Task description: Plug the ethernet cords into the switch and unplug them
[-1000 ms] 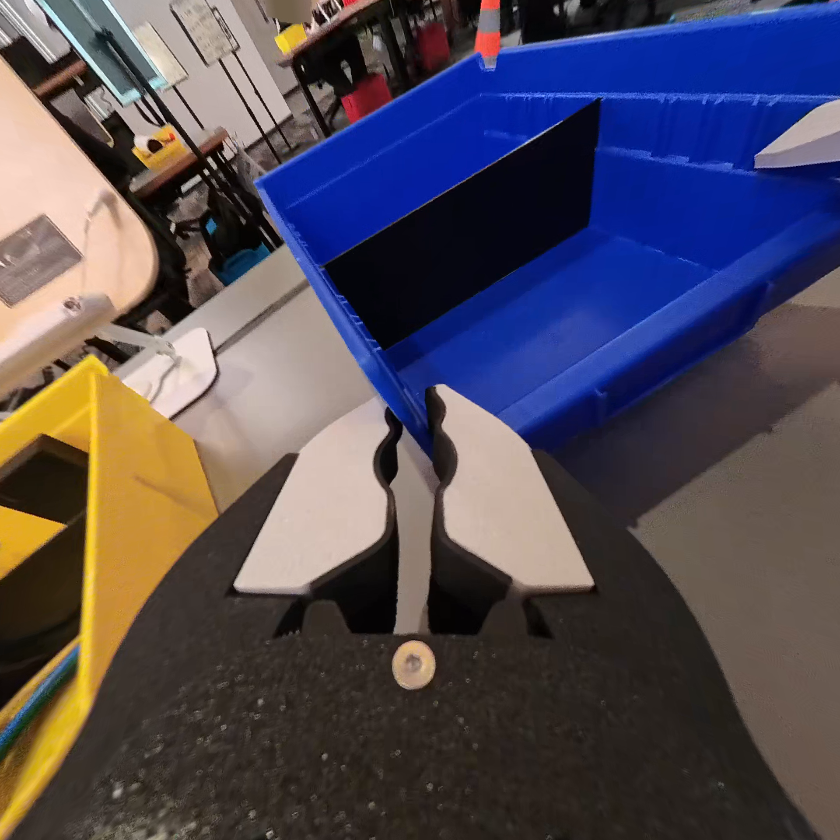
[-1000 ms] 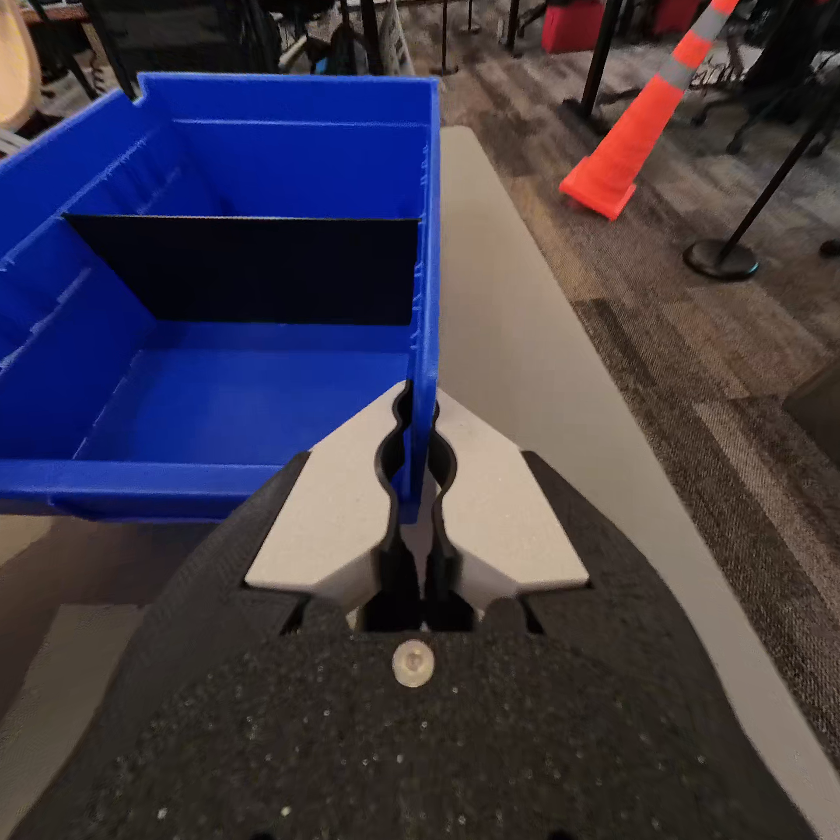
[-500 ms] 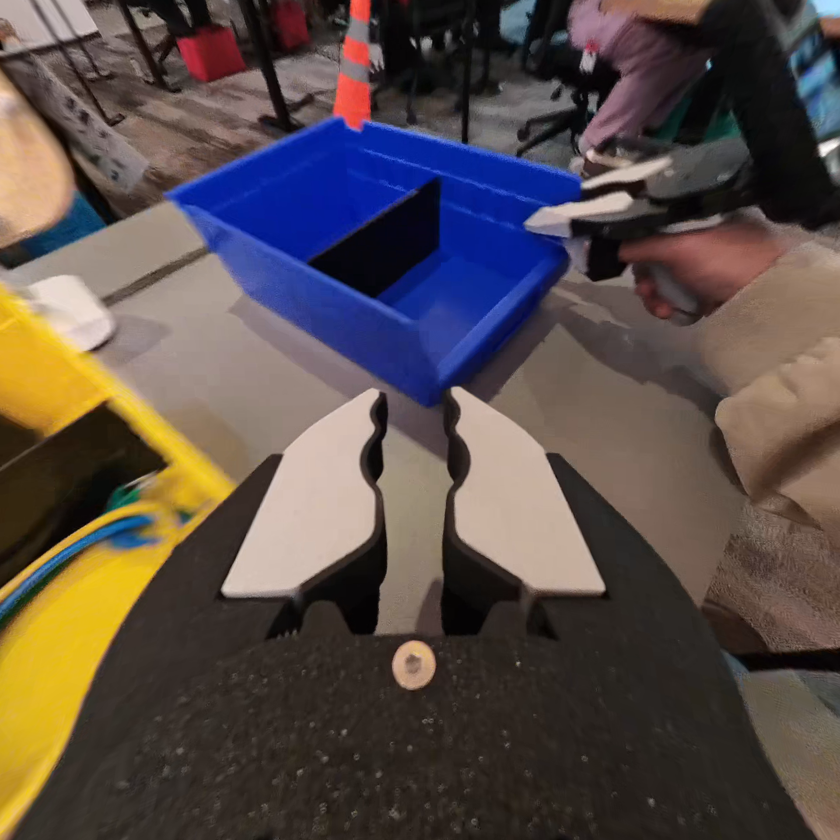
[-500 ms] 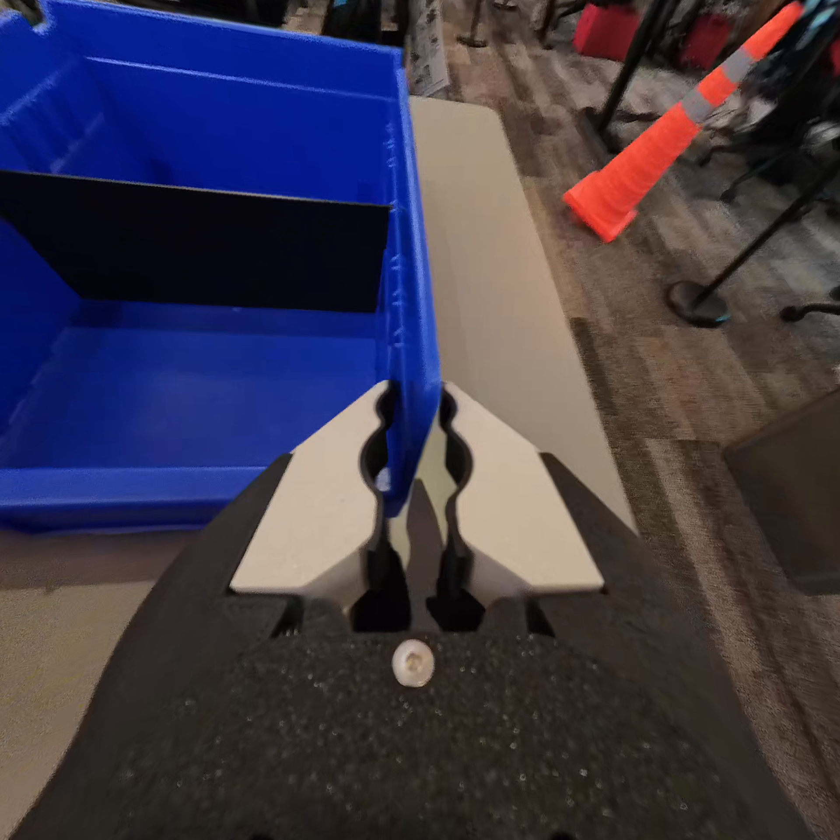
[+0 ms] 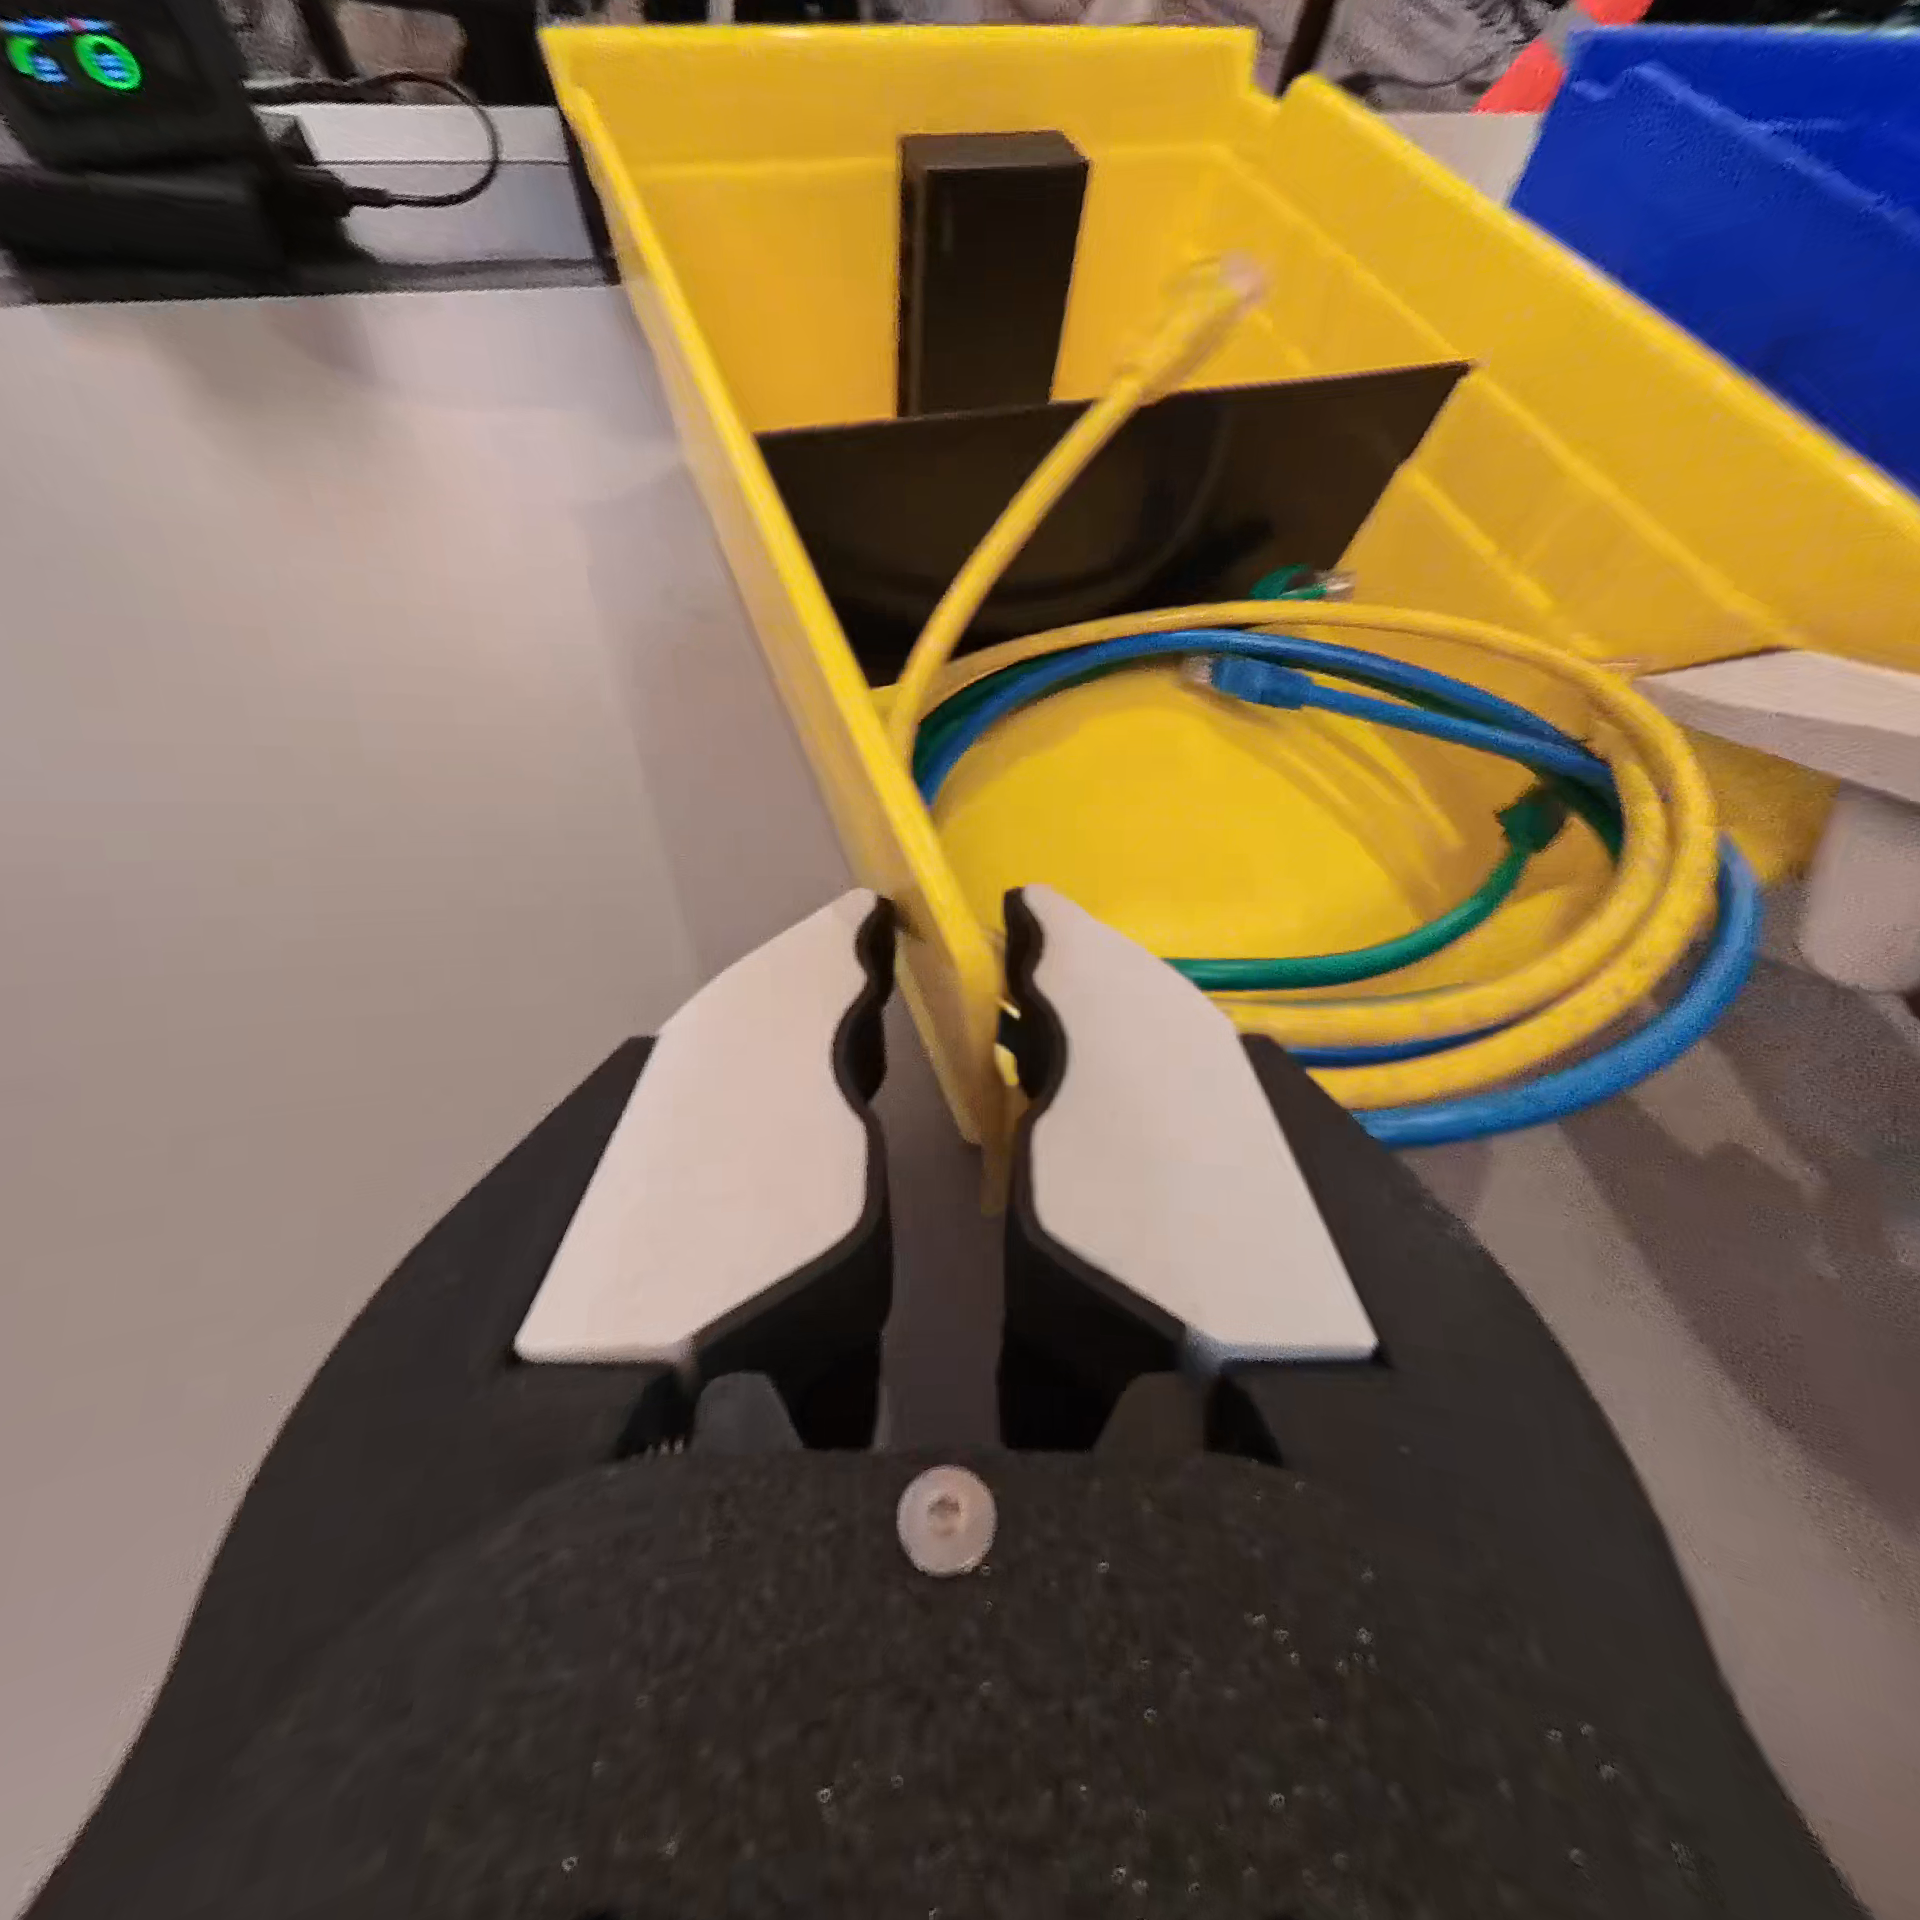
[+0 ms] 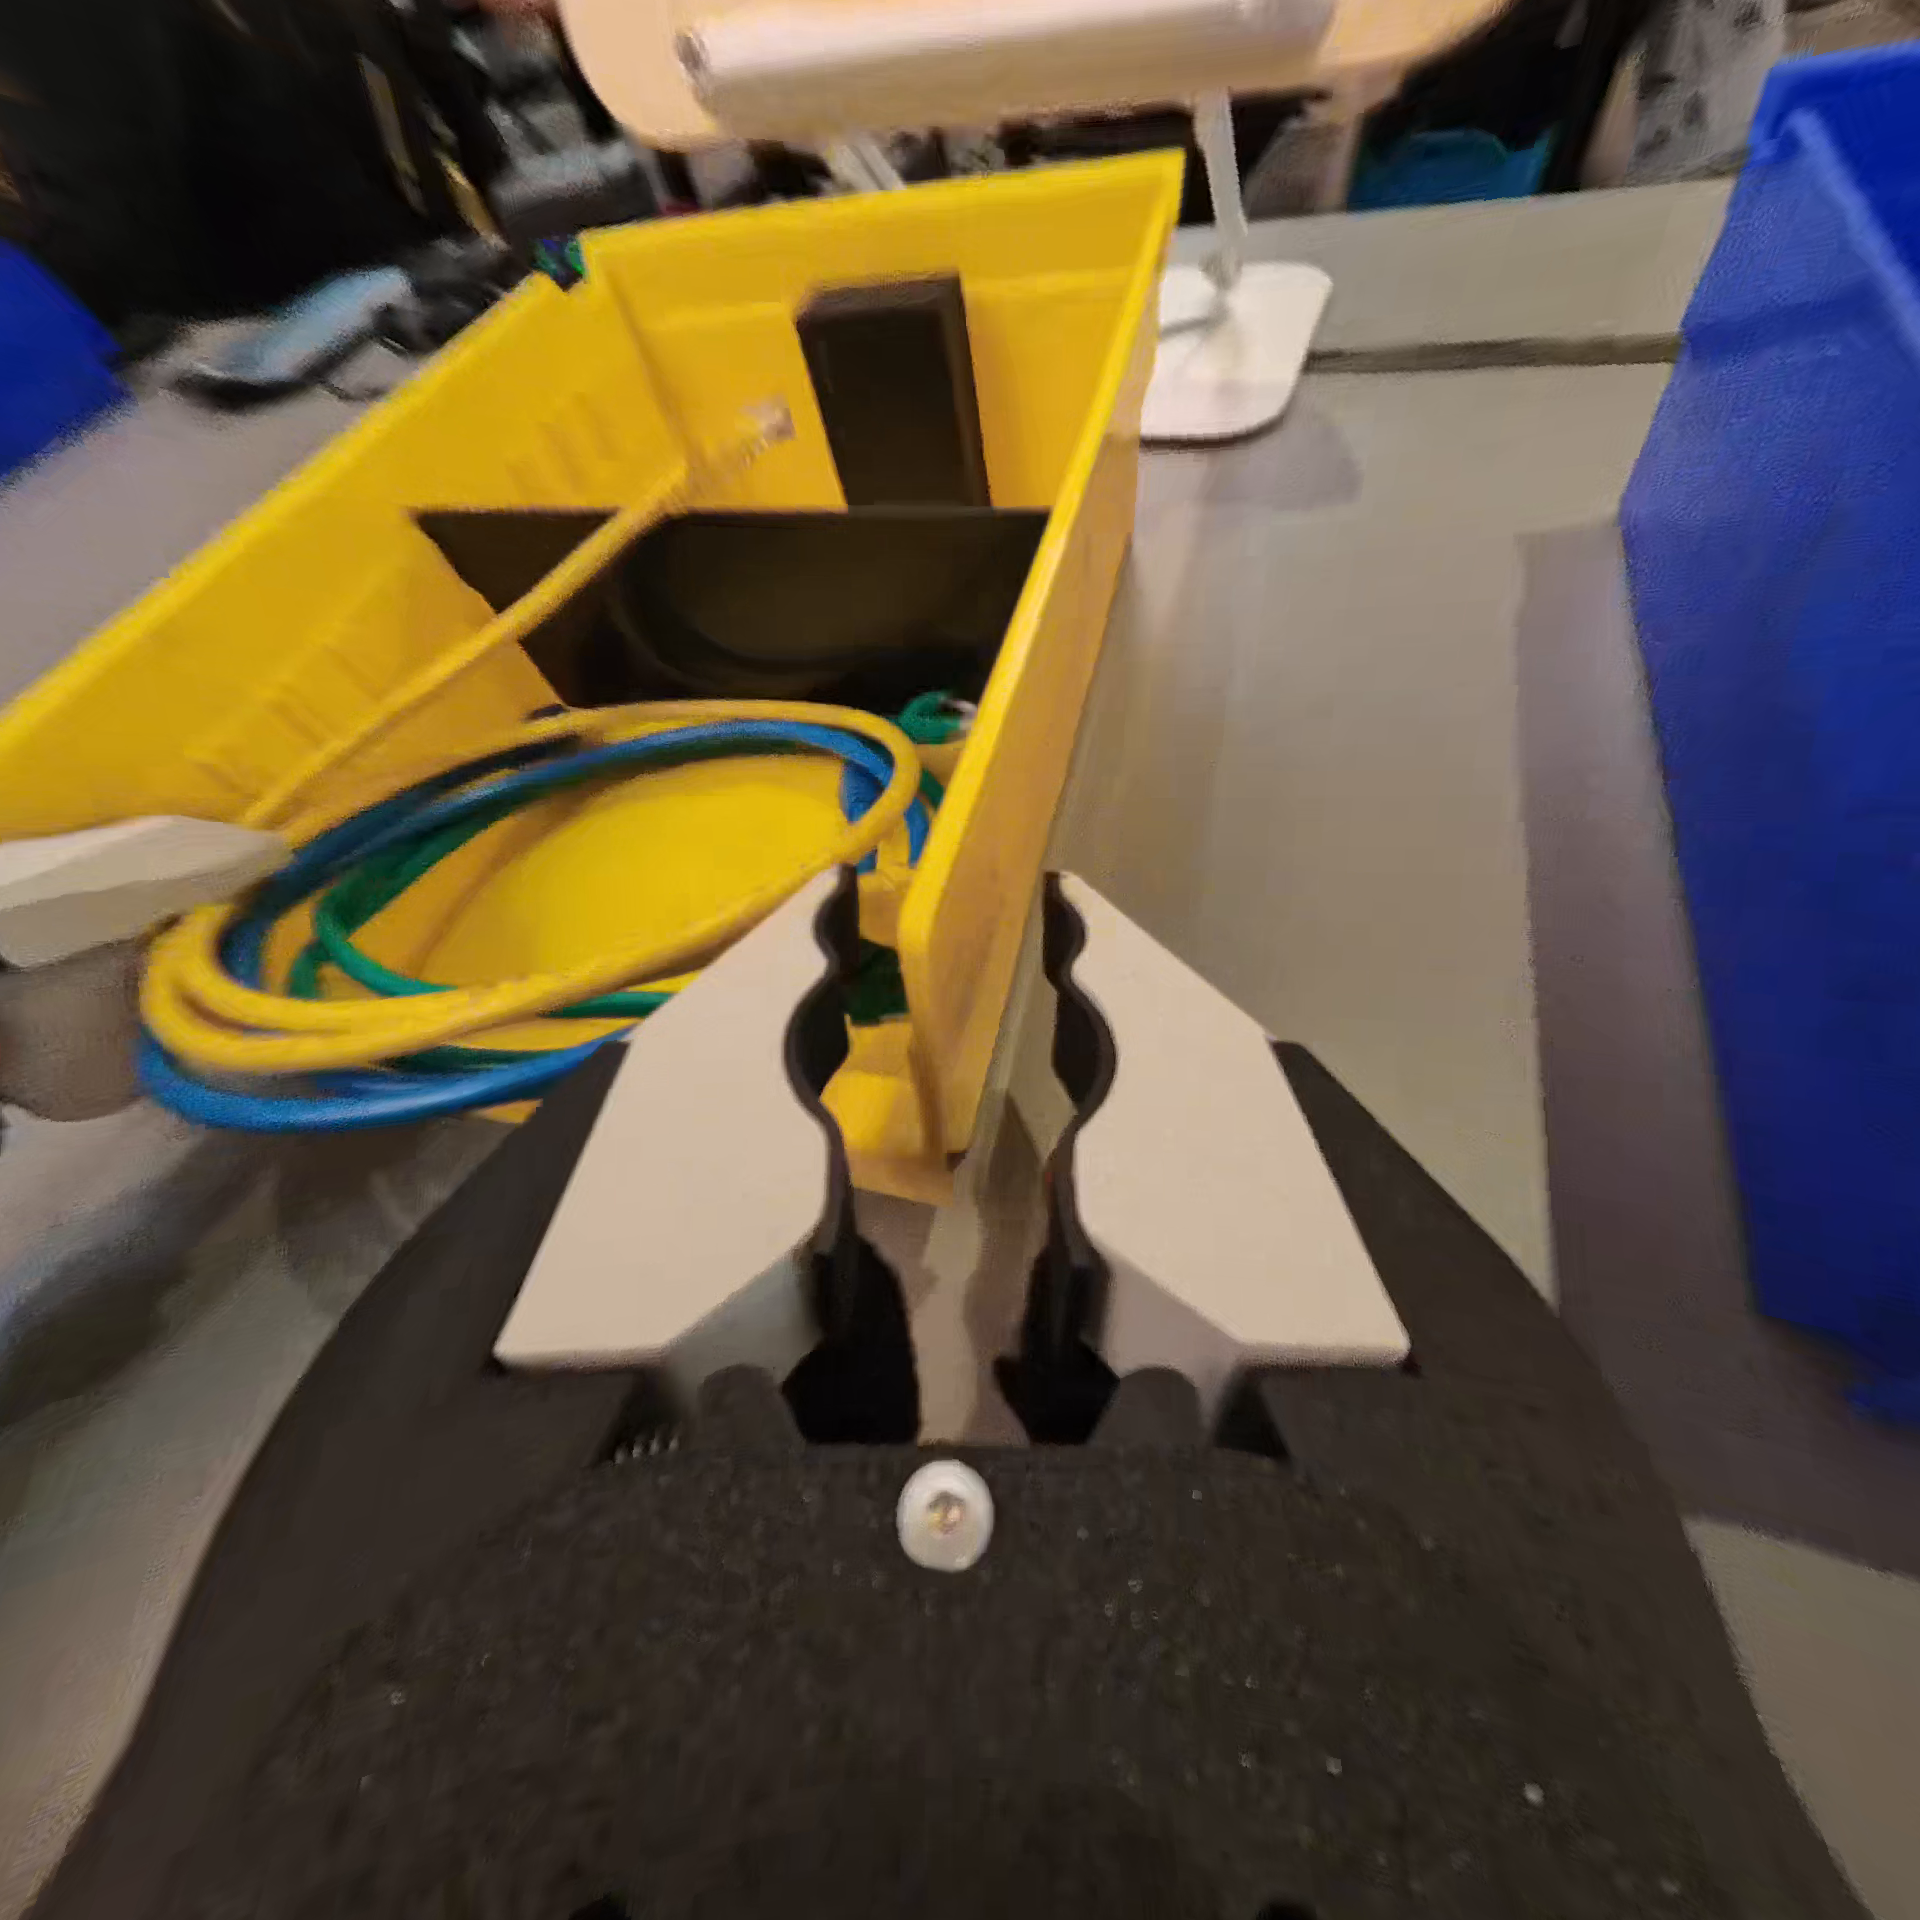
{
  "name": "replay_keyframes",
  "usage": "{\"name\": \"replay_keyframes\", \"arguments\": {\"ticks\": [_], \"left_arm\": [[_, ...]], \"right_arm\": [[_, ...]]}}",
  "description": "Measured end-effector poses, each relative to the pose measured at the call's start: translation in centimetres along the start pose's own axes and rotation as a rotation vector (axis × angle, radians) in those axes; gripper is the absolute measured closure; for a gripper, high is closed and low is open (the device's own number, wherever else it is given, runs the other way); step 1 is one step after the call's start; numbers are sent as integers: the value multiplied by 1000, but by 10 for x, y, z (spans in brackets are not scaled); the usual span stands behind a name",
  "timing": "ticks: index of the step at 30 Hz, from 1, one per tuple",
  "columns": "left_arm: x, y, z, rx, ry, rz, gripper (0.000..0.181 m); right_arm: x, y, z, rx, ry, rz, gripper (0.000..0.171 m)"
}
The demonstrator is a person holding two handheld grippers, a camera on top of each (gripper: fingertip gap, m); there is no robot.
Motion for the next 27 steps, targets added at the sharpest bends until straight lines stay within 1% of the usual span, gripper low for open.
{"name": "replay_keyframes", "arguments": {"ticks": [1,2,4,6,8,11,14,17,19,20,21,23,24,25,26,27], "left_arm": [[2,-5,0,5,0,-29,166],[3,-10,-1,12,-12,-53,168],[-2,-18,-2,27,-26,-71,171],[-15,-38,-3,17,-19,-89,172],[-33,-72,-2,10,-9,-114,173],[-61,-142,3,3,-1,-133,173],[-79,-213,5,36,1,-170,174],[-82,-263,3,57,-10,-164,174],[-76,-283,5,51,-18,-147,173],[-71,-289,7,39,-22,-144,173],[-68,-293,7,6,0,-128,173],[-66,-293,6,-72,32,-91,171],[-70,-295,5,-84,29,-114,163],[-79,-301,3,-89,37,-173,149],[-93,-305,-1,-97,56,-234,137],[-110,-307,-4,-109,75,-282,132]], "right_arm": [[5,-3,0,-11,23,22,146],[5,0,-2,-30,25,96,160],[4,-6,-5,-90,5,206,167],[6,-30,-8,-48,18,219,167],[14,-67,-10,-50,34,212,167],[39,-138,-12,-63,51,161,167],[75,-204,-10,-145,49,143,166],[104,-245,-12,-139,53,116,164],[120,-257,-10,-138,38,105,163],[125,-261,-13,-137,58,92,162],[129,-262,-15,-147,65,82,161],[130,-263,-16,-129,40,11,157],[126,-265,-17,-103,34,-61,155],[116,-266,-22,-77,43,-142,153],[101,-266,-25,-75,44,-248,142],[82,-264,-27,-86,41,-353,138]]}}
Point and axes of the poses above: each gripper's, where its closed fingertips meet, x out along the fingers, z out of its underside, y = z × x across the jaws, the point moved 1 cm from there along -x, back along the fingers, and after that the axes turned 2 degrees about -y, right-handed, at the moved point
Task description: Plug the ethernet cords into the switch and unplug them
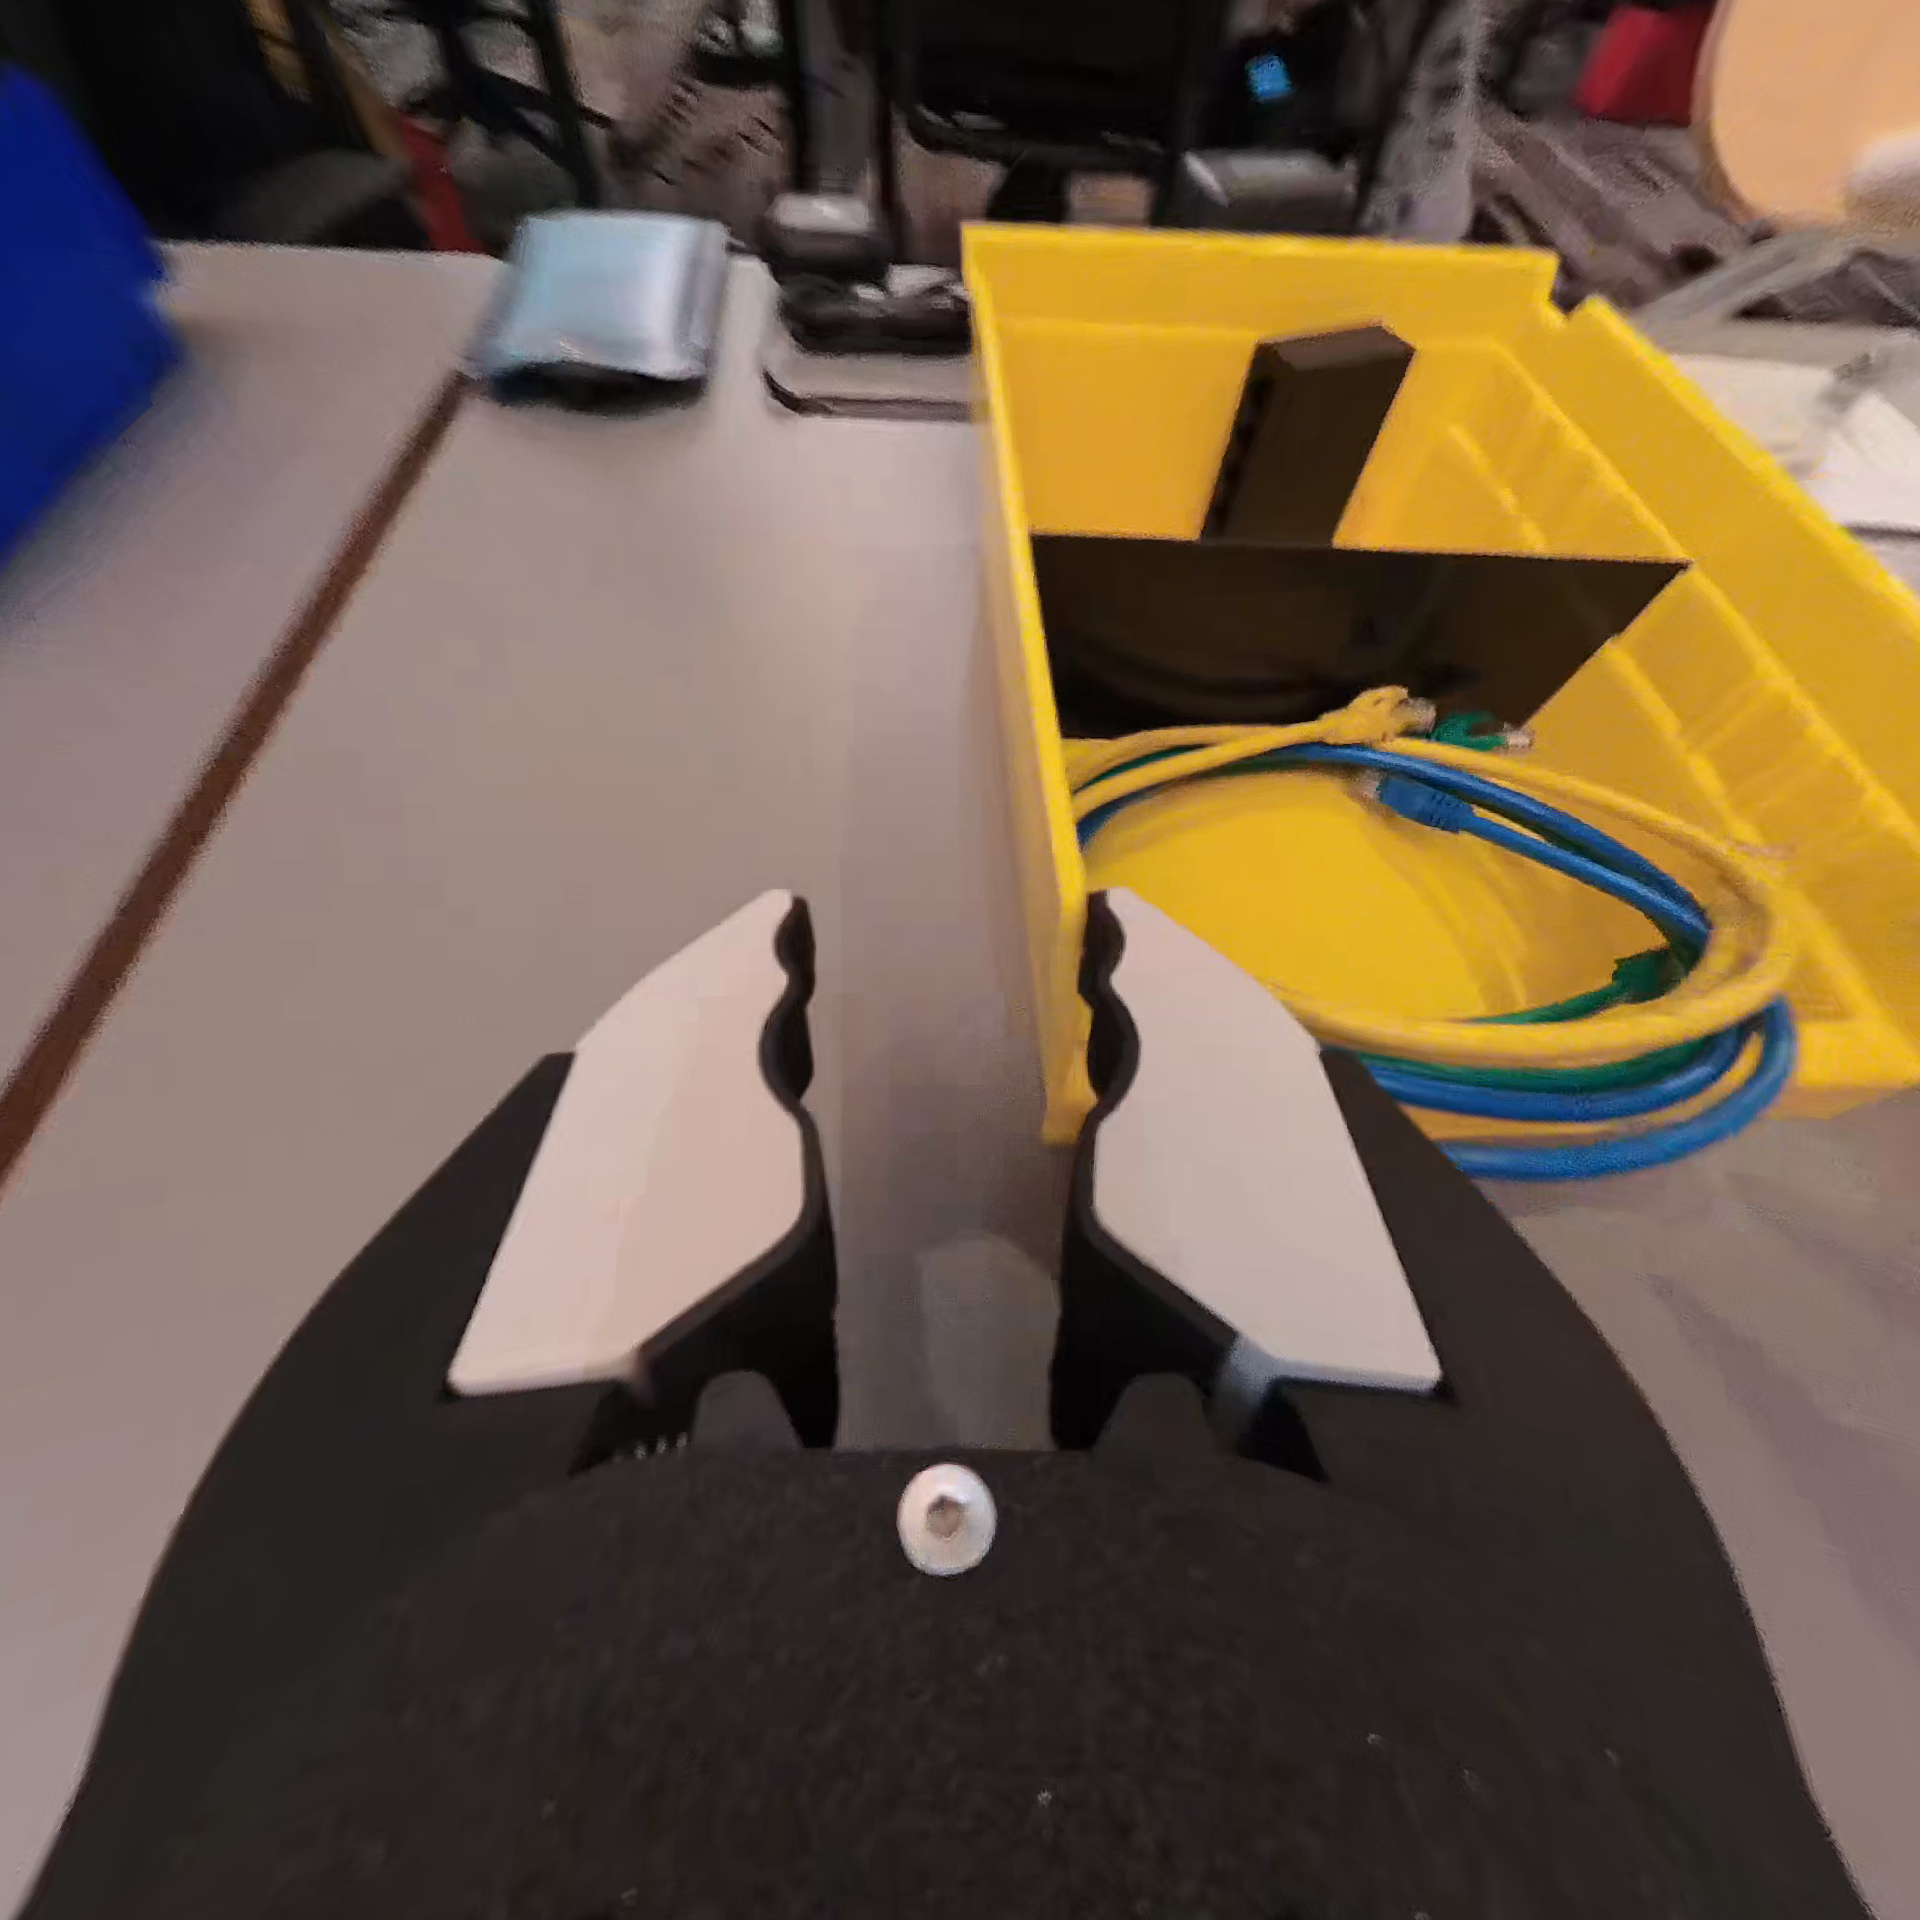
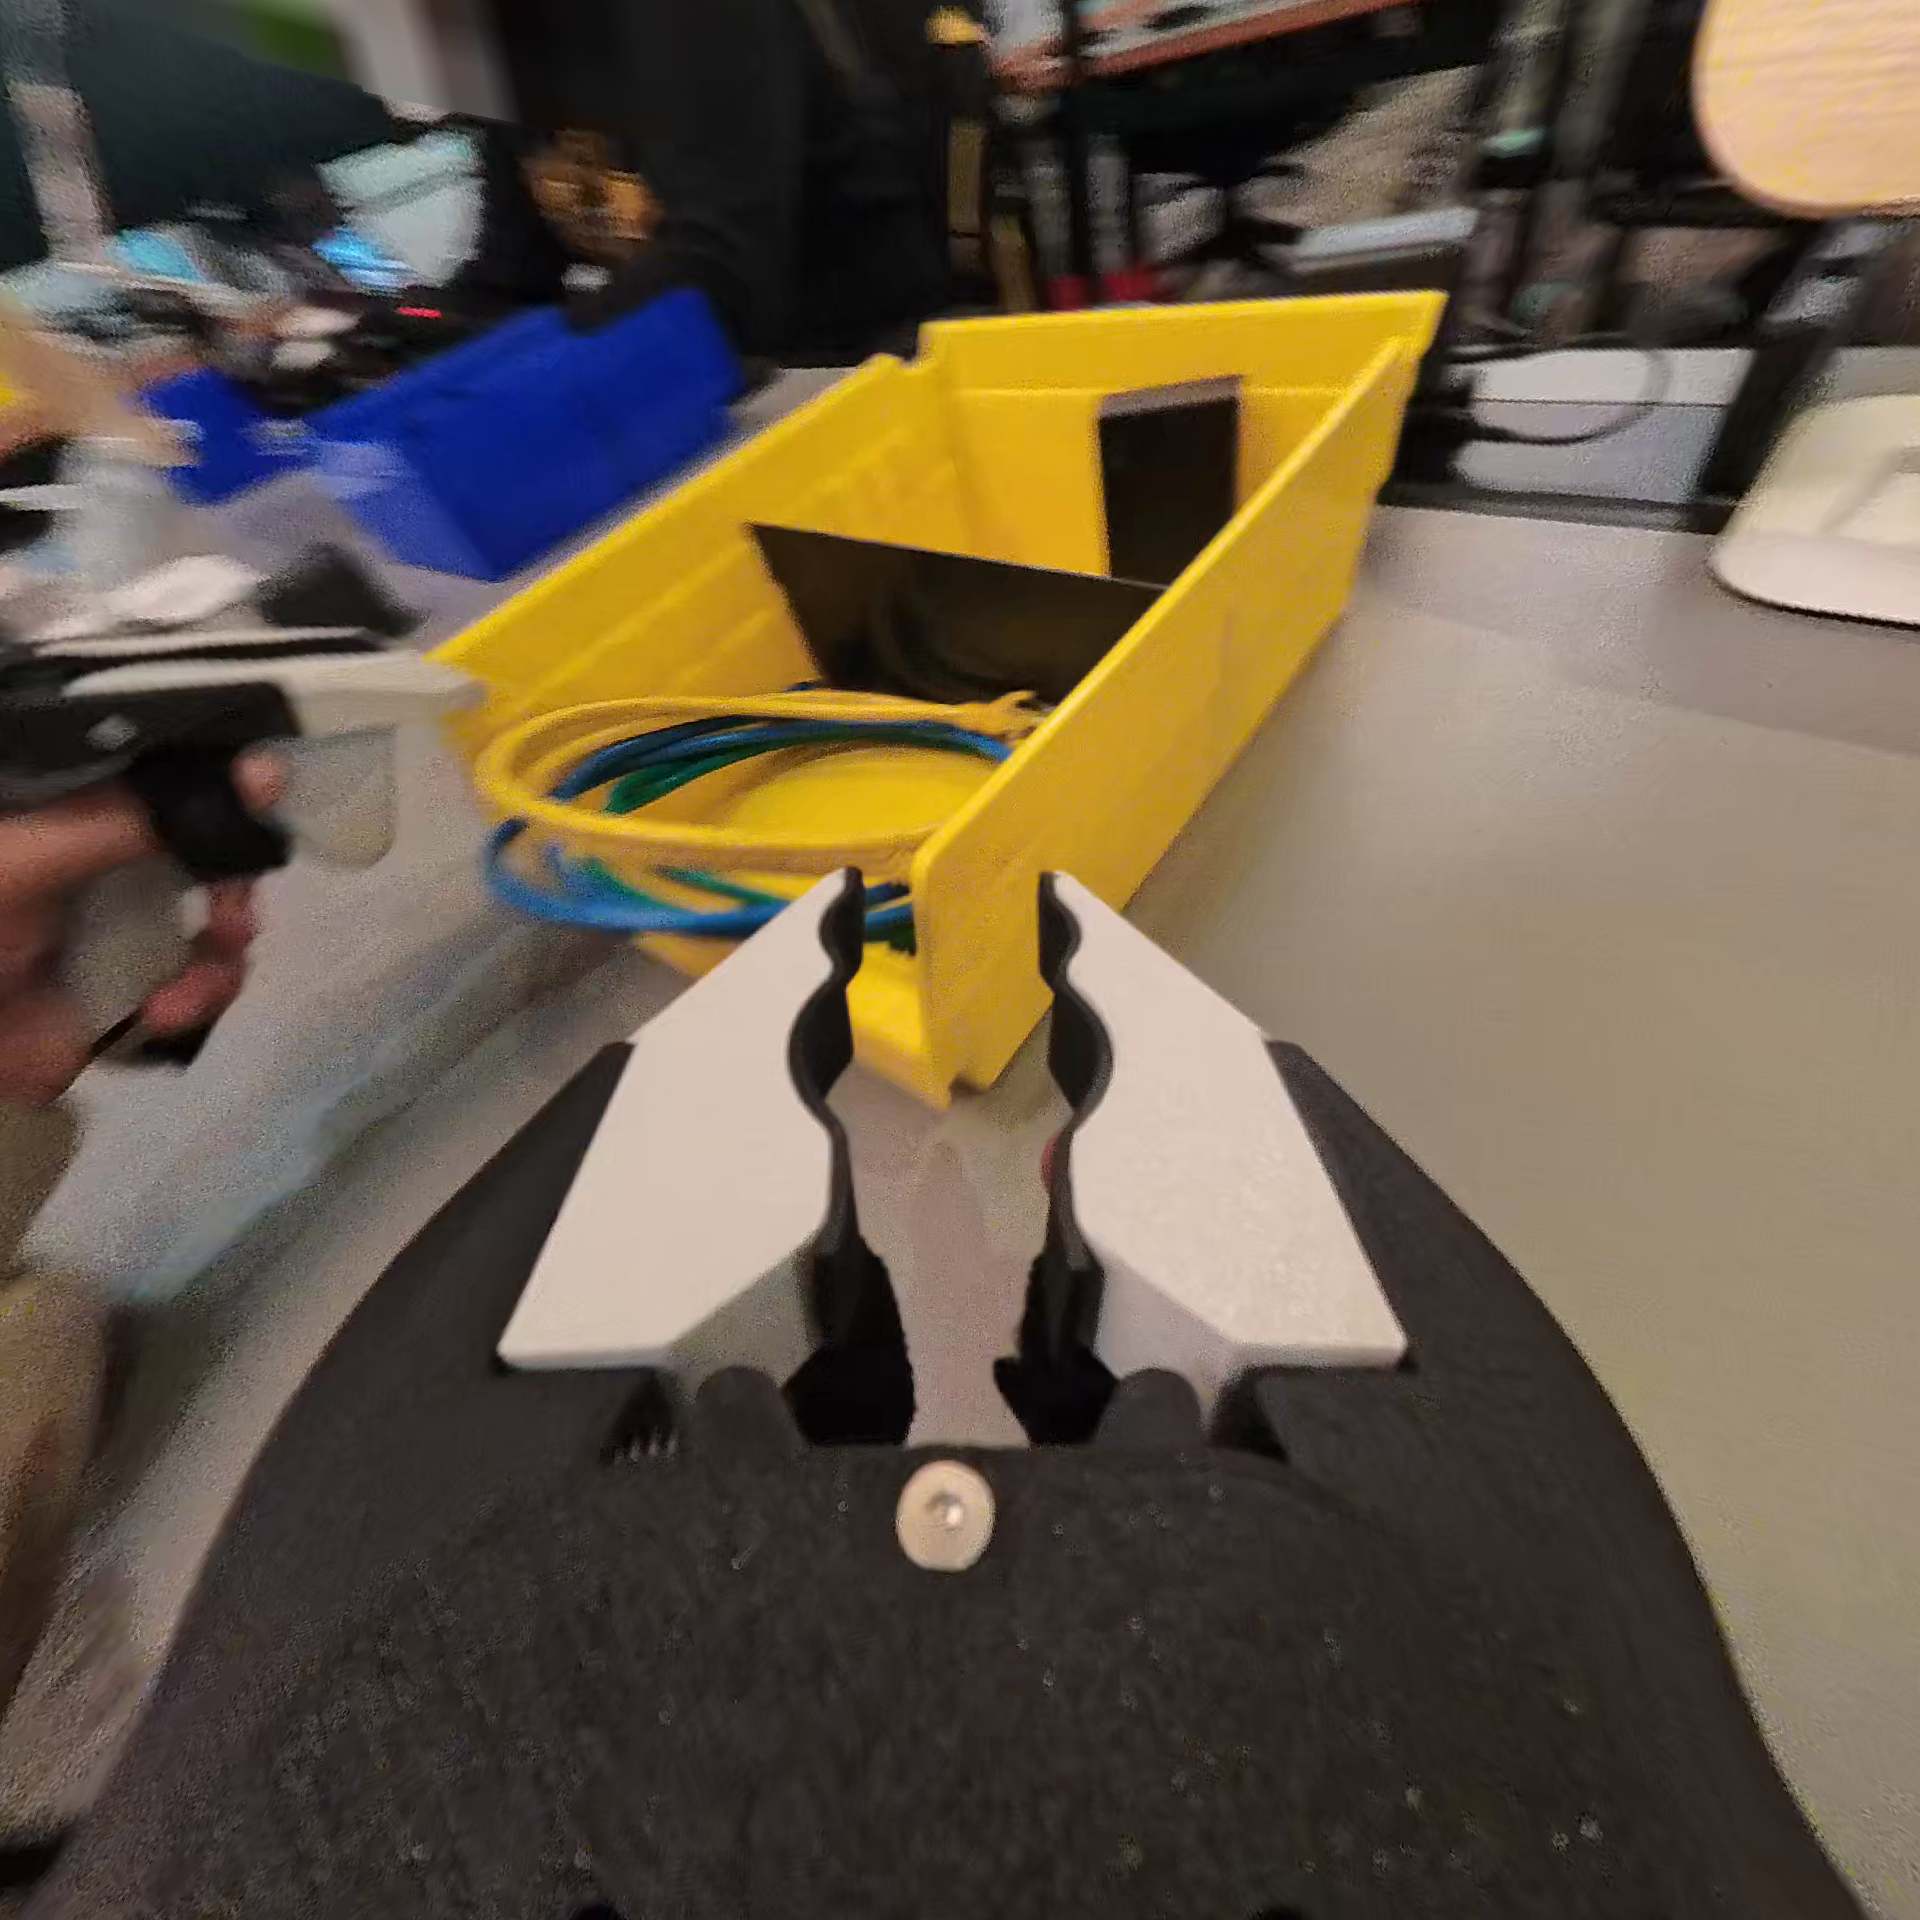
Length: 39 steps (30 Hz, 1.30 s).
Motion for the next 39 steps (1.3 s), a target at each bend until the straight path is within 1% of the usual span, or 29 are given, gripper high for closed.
{"name": "replay_keyframes", "arguments": {"ticks": [2,4,6,7,9,10,13,15,18,20,22,23,25,27,29,32,34,37,39], "left_arm": [[-36,0,-7,-6,65,-51,136],[-69,18,-11,6,158,-48,145],[-91,56,-5,48,235,39,150],[-95,80,4,78,231,102,150],[-95,123,28,119,158,206,148],[-92,139,36,114,135,229,148],[-80,188,50,35,97,367,148],[-71,211,52,20,58,434,147],[-62,232,43,118,1,492,149],[-58,237,24,237,-22,528,152],[-48,235,-6,384,-59,555,147],[-39,231,-21,467,-97,555,147],[-10,218,-55,634,-166,524,144],[34,200,-80,763,-283,487,141],[87,176,-97,848,-423,412,132],[158,143,-110,928,-586,306,126],[191,131,-112,952,-645,277,124],[214,129,-102,971,-728,296,135],[224,120,-95,1038,-764,253,135]], "right_arm": [[-45,10,4,-31,1,-132,129],[-94,41,11,-90,27,-159,126],[-143,86,14,-131,93,-87,129],[-166,110,16,-142,112,-19,129],[-213,152,18,-145,127,110,132],[-233,169,20,-155,135,156,135],[-286,228,31,-193,163,373,136],[-310,257,44,-174,156,449,136],[-327,277,58,-137,157,492,136],[-328,277,61,-136,166,489,136],[-325,274,60,-128,181,463,136],[-324,272,59,-126,189,447,136],[-325,274,57,-111,208,439,136],[-325,276,56,-80,220,422,136],[-326,278,55,-47,226,409,136],[-329,278,52,-23,247,403,136],[-332,278,52,-8,258,400,136],[-334,278,54,1,254,386,136],[-334,279,58,9,239,376,136]]}}
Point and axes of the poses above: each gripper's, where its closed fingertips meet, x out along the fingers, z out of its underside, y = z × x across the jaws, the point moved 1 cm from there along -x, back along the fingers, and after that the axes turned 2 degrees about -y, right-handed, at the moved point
